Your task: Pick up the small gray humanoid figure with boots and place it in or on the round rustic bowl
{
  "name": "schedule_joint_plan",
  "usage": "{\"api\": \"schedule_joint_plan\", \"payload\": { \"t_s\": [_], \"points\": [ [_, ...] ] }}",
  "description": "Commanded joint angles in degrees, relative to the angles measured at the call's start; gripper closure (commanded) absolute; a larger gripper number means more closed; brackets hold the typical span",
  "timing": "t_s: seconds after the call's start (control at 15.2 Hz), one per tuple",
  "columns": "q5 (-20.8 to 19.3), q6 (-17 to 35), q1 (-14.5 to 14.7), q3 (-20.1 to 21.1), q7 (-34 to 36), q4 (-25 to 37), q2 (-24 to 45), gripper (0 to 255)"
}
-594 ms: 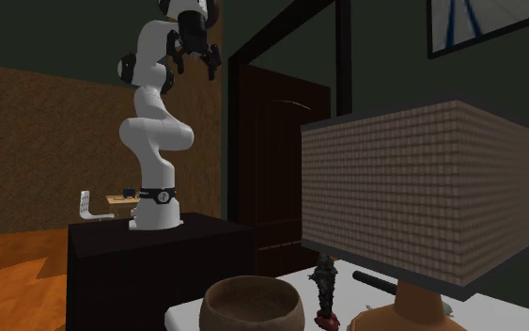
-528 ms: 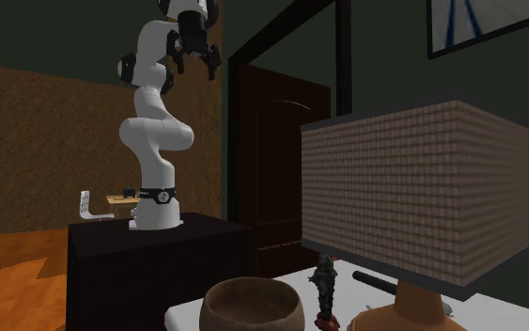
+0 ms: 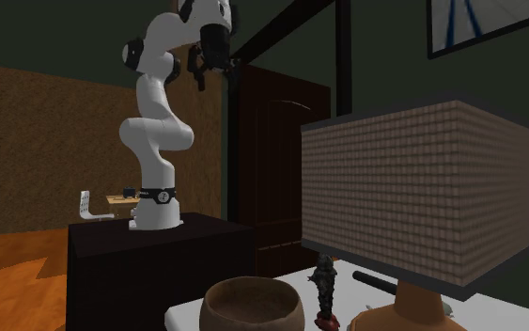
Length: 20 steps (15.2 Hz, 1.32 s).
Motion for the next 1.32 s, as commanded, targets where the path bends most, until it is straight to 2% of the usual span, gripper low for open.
{"api": "schedule_joint_plan", "payload": {
  "t_s": [0.0,0.66,1.25],
  "points": [
    [0.1,2.5,0.1,1.1,1.5,0.4,3.7,0],
    [-1.5,11.8,0.3,5.0,9.1,8.4,25.7,0],
    [-4.8,15.1,1.7,6.0,15.9,21.6,46.8,0]
  ]
}}
